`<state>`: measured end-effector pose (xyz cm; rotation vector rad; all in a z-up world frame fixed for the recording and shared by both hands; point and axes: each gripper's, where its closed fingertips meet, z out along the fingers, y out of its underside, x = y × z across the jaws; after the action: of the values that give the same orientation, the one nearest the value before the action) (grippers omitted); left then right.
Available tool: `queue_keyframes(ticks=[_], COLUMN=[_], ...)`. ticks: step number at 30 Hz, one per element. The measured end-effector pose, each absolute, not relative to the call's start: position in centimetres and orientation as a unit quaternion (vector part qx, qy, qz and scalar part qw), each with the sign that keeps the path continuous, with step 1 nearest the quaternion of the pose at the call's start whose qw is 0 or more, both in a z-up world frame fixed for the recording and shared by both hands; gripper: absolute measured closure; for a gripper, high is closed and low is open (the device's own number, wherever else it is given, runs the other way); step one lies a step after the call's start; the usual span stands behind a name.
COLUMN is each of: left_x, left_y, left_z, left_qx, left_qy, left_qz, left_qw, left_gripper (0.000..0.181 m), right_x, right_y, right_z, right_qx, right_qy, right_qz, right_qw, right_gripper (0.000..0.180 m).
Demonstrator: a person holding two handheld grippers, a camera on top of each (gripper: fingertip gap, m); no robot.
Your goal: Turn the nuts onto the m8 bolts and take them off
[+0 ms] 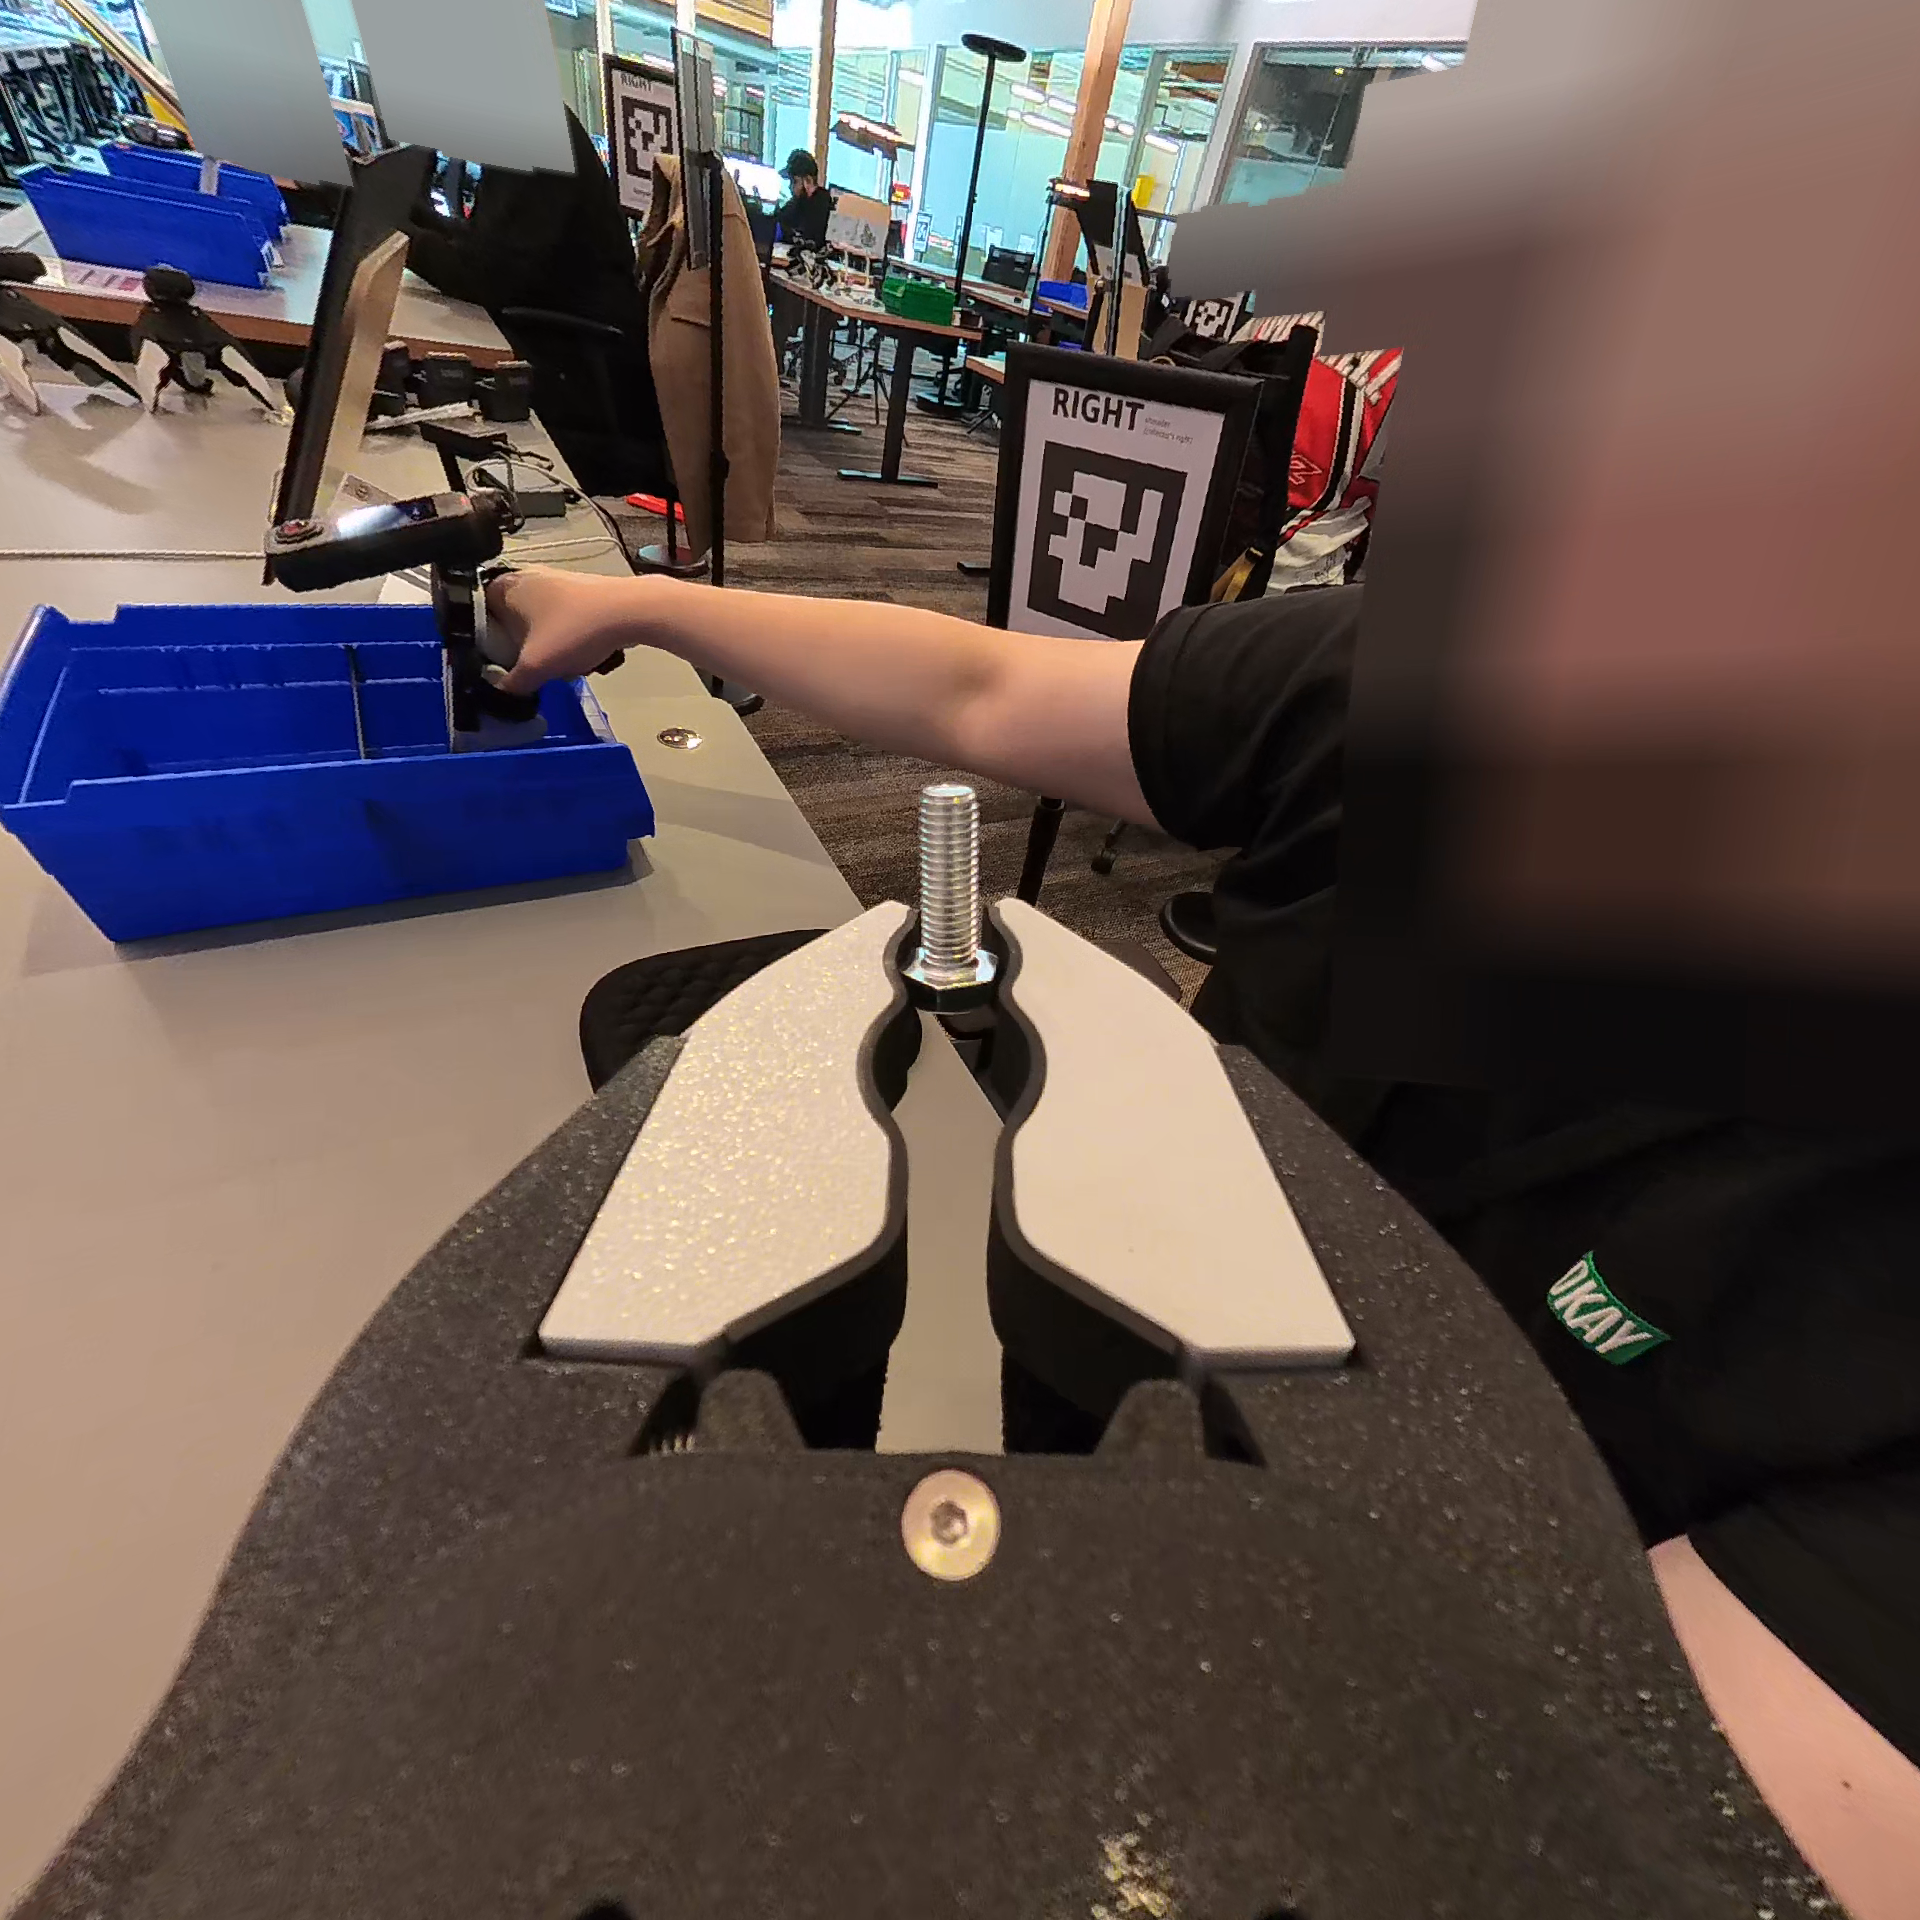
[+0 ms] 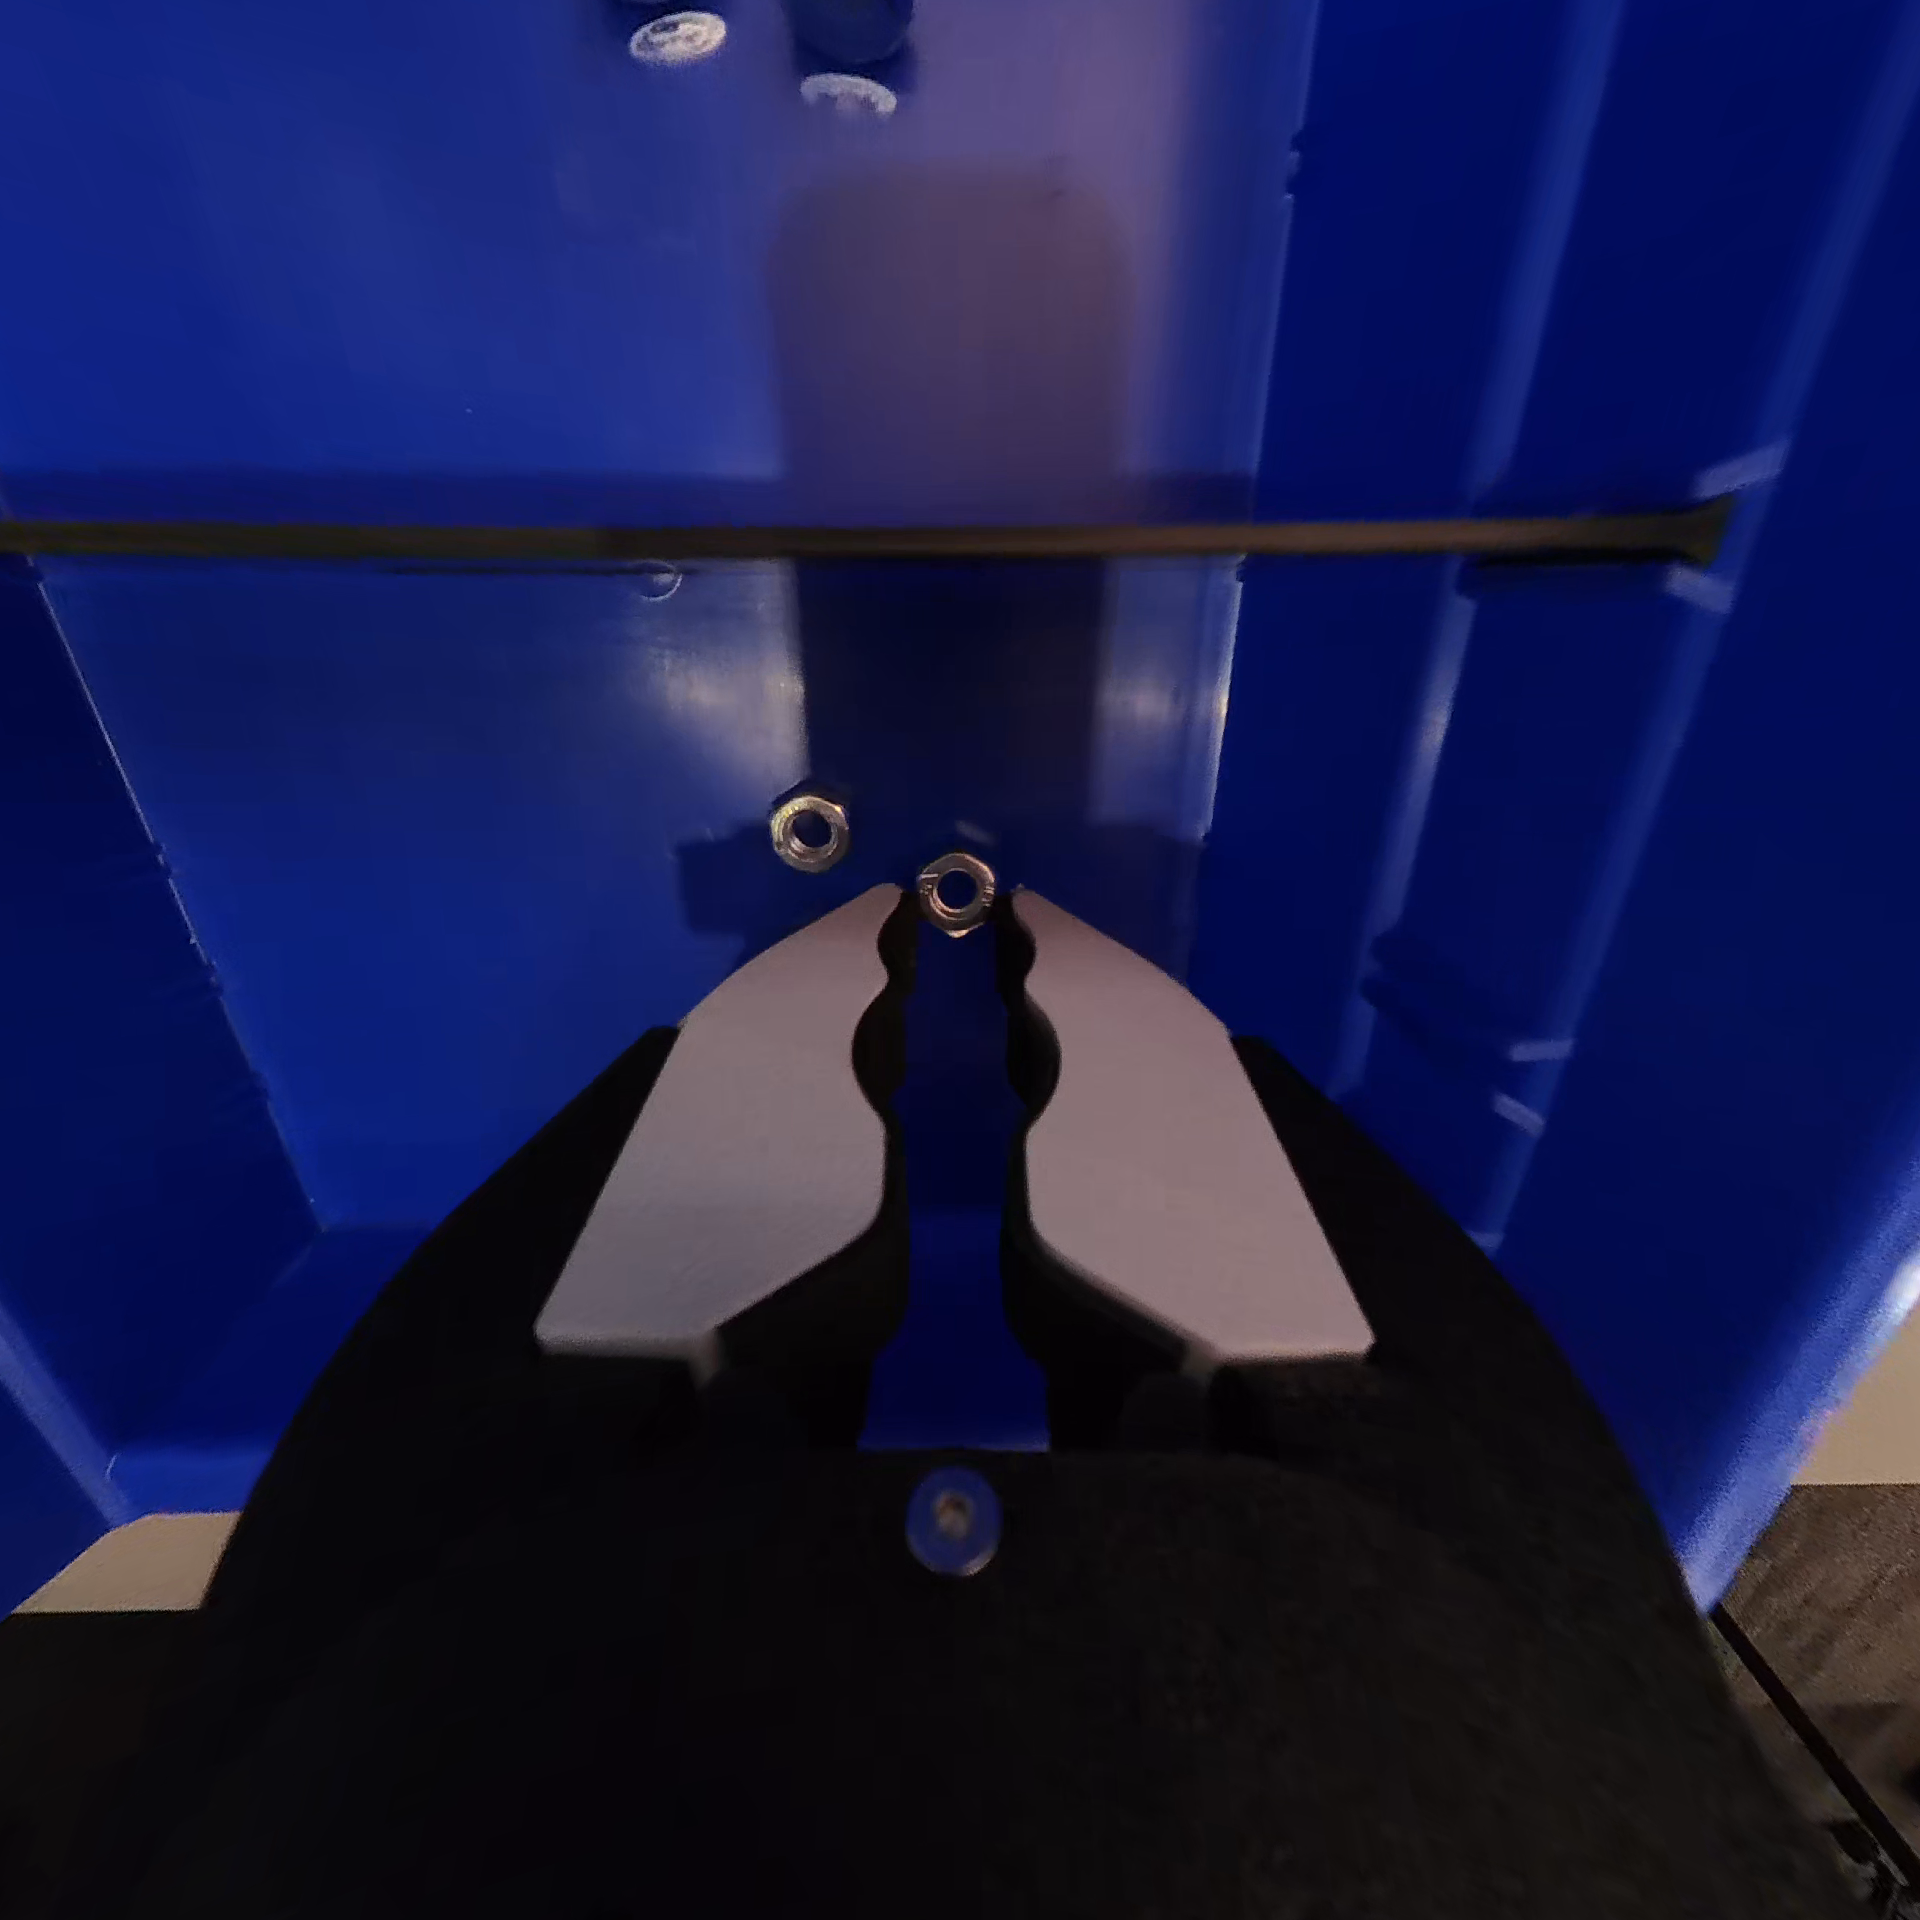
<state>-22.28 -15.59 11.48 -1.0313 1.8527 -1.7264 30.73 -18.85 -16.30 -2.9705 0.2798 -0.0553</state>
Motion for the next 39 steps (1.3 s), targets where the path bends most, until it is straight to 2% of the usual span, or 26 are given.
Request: queue_keyframes(ticks=[6, 10, 14, 17, 21, 24, 31, 39], left_x=[-22.4, -22.5, -21.5, -19.9, -18.3, -17.8, -17.7, -18.0], left_y=[-15.8, -15.6, -14.6, -13.2, -11.3, -10.4, -10.3, -10.4], left_z=[11.4, 11.7, 11.8, 12.1, 12.7, 12.8, 12.9, 13.3], left_qx=[-0.368, -0.368, -0.385, -0.407, -0.432, -0.441, -0.442, -0.438], left_qy=[0.667, 0.663, 0.652, 0.623, 0.577, 0.561, 0.561, 0.562], left_qz=[-0.616, -0.617, -0.607, -0.606, -0.615, -0.612, -0.601, -0.599], left_qw=[0.202, 0.21, 0.241, 0.28, 0.319, 0.34, 0.359, 0.366], left_gripper=[0.17, 0.17, 0.17, 0.17, 0.17, 0.169, 0.169, 0.169], right_x=[30.7, 30.7, 28.9, 22.7, 7.2, -3.4, -16.4, -20.2], right_y=[-18.9, -18.7, -17.0, -13.8, -10.2, -10.5, -10.4, -8.8], right_z=[-16.1, -12.9, -3.6, 5.6, 15.3, 19.3, 18.6, 16.1], right_qx=[-0.992, -0.989, -0.968, -0.93, -0.827, -0.726, -0.613, -0.605], right_qy=[0.088, 0.077, 0.035, -0.038, -0.205, -0.299, -0.389, -0.395], right_qz=[-0.015, -0.038, -0.116, -0.129, 0.031, 0.18, 0.323, 0.383], right_qw=[0.085, 0.123, 0.218, 0.341, 0.522, 0.592, 0.608, 0.576], right_gripper=[0.162, 0.16, 0.161, 0.157, 0.152, 0.152, 0.155, 0.161])
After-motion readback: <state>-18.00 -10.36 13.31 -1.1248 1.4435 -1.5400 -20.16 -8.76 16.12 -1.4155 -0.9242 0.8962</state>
